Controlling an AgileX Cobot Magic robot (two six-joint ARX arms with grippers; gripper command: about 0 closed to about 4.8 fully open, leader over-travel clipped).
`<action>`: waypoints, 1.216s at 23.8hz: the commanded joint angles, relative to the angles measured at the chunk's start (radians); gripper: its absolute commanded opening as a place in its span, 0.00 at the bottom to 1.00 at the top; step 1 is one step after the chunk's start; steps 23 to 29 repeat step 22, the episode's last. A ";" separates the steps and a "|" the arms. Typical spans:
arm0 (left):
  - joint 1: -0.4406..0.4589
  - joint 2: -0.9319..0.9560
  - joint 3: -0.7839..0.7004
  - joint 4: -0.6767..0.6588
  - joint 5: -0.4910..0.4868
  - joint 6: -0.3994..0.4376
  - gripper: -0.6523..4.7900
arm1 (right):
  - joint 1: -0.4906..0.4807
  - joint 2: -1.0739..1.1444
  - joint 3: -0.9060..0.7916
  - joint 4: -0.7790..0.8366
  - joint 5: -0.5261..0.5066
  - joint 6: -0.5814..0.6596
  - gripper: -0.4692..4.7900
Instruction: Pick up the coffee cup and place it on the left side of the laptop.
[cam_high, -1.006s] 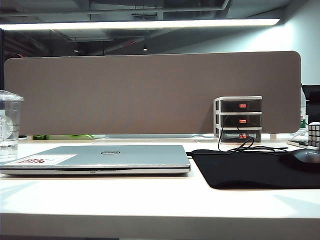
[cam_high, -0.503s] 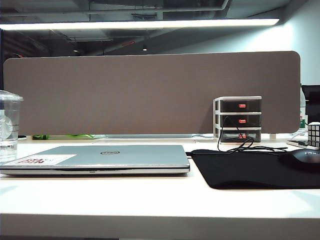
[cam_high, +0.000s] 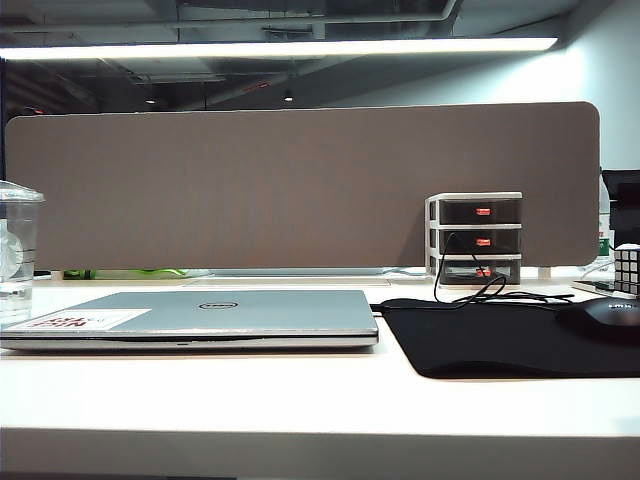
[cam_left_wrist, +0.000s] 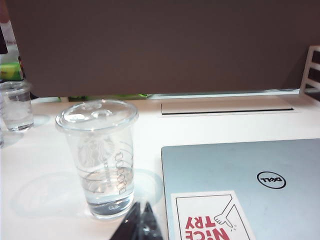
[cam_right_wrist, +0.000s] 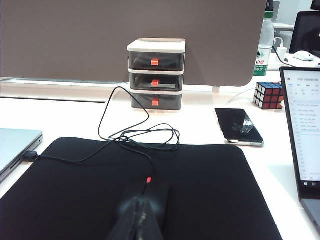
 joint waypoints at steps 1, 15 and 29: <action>0.001 0.000 0.005 0.000 0.074 0.008 0.11 | 0.000 -0.001 -0.006 0.035 0.003 -0.007 0.09; 0.002 0.000 0.005 -0.059 0.106 0.008 0.11 | 0.000 -0.001 -0.006 0.030 -0.024 -0.006 0.09; 0.002 0.000 0.005 -0.059 0.106 0.008 0.11 | 0.000 -0.001 -0.006 0.030 -0.024 -0.006 0.09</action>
